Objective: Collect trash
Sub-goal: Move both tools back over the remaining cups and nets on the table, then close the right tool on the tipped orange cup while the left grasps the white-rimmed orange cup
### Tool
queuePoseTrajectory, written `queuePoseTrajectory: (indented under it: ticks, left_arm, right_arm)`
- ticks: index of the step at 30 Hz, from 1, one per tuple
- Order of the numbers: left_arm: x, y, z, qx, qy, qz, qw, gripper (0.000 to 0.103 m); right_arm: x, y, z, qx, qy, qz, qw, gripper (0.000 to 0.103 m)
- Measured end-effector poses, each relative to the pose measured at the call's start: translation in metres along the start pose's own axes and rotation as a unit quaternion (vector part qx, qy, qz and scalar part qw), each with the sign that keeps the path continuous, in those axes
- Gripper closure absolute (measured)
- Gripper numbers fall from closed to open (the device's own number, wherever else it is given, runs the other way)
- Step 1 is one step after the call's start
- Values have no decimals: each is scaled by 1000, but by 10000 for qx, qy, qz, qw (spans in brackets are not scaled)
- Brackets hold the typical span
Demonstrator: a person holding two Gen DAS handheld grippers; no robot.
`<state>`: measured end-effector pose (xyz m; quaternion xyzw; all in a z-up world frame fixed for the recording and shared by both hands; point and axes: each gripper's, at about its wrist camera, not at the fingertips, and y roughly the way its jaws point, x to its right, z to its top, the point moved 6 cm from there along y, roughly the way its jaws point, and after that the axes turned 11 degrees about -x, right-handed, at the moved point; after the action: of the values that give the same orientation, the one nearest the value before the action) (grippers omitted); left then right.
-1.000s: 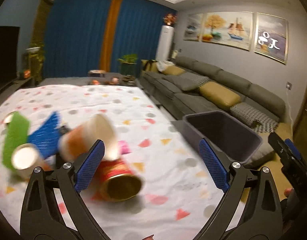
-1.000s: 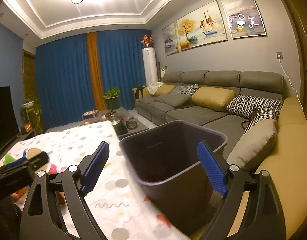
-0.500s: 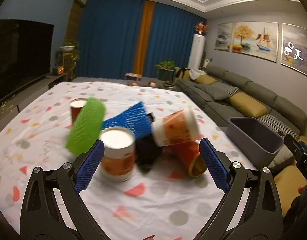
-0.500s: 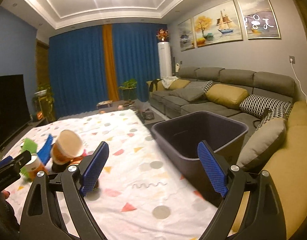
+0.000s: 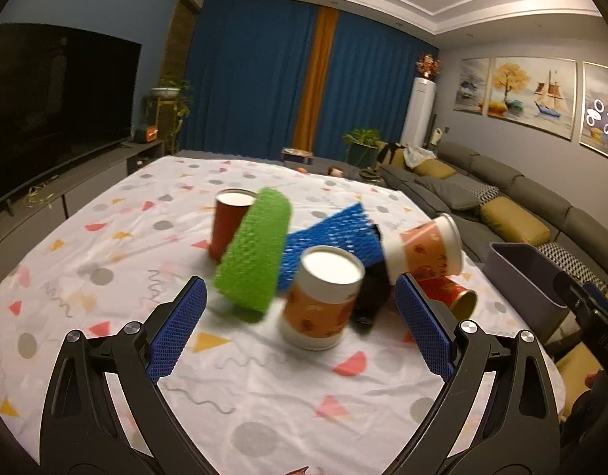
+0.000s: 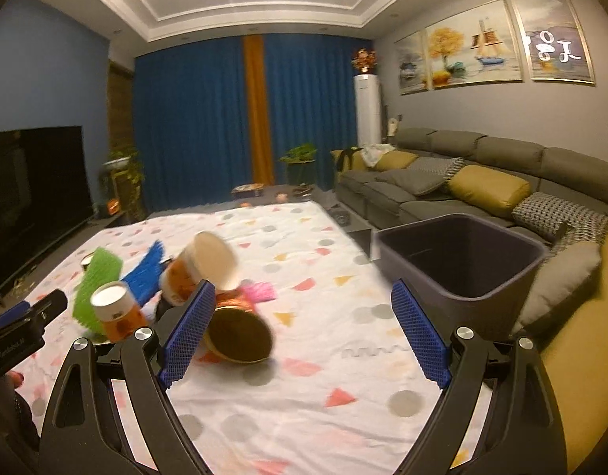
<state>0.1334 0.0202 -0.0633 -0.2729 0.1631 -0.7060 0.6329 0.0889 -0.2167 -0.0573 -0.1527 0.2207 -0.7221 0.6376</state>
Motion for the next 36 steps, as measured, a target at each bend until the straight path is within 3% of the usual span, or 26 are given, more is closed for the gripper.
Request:
queuePoseTrajectory:
  ticks: [8, 21, 30, 34, 36]
  left_arm:
    - [-18, 1, 1, 37, -45, 197, 9998, 9]
    - [-26, 18, 1, -78, -20, 216, 9997, 9]
    - [-10, 33, 0, -211, 254, 55, 9994, 9]
    - [-4, 38, -1, -277, 321, -12, 9991, 9]
    - [-2, 40, -1, -307, 339, -62, 9989, 9]
  right_arm:
    - [-40, 32, 6, -182, -340, 500, 9980, 16]
    - [-67, 88, 28, -630, -618, 1011, 9910, 49]
    - [-77, 97, 26, -751, -780, 1258, 9861, 79]
    - [-82, 95, 25, -726, -888, 1346, 9842, 85]
    - [-83, 92, 24, -705, -929, 1382, 9835, 95]
